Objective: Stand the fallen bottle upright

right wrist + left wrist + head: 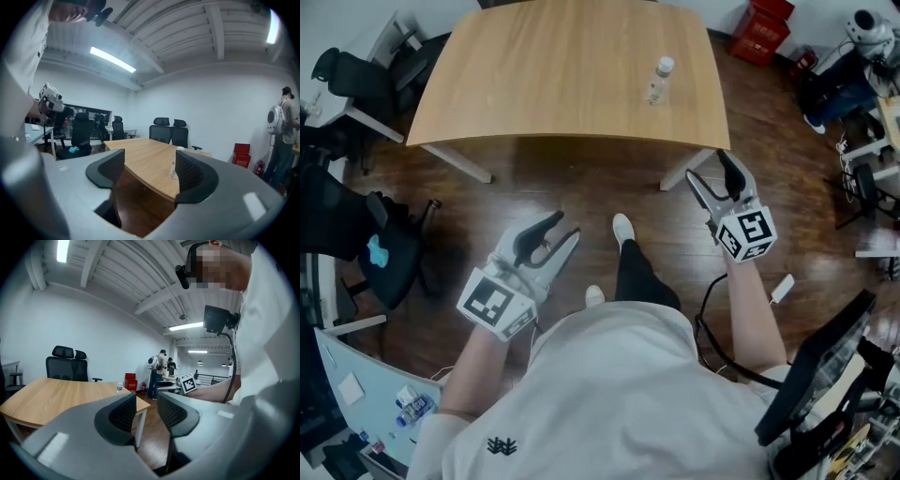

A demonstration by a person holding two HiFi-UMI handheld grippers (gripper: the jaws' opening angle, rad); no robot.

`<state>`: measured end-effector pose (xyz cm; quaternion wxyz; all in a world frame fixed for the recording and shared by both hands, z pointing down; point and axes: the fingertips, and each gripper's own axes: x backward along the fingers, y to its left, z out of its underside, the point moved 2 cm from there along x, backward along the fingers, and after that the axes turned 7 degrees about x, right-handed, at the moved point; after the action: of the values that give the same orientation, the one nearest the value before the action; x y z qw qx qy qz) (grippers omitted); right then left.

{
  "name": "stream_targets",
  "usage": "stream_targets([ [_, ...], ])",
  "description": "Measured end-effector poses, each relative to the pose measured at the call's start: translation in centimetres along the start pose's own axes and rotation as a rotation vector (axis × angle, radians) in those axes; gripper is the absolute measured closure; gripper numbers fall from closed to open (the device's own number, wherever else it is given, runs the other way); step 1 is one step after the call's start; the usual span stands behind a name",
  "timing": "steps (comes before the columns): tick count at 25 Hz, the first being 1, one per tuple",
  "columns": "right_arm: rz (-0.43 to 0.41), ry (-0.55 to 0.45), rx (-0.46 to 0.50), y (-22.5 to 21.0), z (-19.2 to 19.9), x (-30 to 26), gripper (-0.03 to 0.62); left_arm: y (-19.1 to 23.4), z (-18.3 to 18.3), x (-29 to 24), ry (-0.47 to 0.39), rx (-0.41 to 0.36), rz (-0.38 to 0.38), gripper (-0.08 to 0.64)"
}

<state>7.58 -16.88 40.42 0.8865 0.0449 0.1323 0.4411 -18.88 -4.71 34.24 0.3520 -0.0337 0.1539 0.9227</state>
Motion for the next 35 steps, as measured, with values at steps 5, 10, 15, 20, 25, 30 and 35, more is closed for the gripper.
stream_targets([
  [5, -0.009, 0.049, -0.012, 5.9, -1.5, 10.4, 0.276, -4.1, 2.4, 2.1, 0.025, 0.0, 0.038, 0.424],
  [10, -0.018, 0.045, -0.019, 9.5, -1.9, 17.0, 0.276, -8.3, 2.7, 3.0, 0.005, -0.046, 0.064, 0.425],
  [15, -0.068, 0.006, -0.011, 12.9, -2.3, 24.7, 0.276, -16.1, 4.7, 3.7, -0.009, -0.047, 0.065, 0.425],
  [20, -0.123, -0.018, 0.011, 15.4, -1.8, 32.9, 0.276, -24.9, 7.8, 4.7, -0.007, -0.007, 0.053, 0.425],
  [25, -0.144, 0.0, 0.004, 17.1, -0.7, 39.0, 0.285, -31.3, 10.4, 6.6, 0.042, 0.007, 0.043, 0.425],
  [30, -0.131, -0.007, -0.027, 18.0, 0.0, 42.5, 0.29, -35.0, 11.2, 7.3, 0.068, -0.01, 0.052, 0.425],
  [35, -0.135, 0.0, -0.02, 18.8, 0.2, 43.5, 0.293, -36.4, 11.3, 7.6, 0.066, -0.021, 0.061, 0.425],
])
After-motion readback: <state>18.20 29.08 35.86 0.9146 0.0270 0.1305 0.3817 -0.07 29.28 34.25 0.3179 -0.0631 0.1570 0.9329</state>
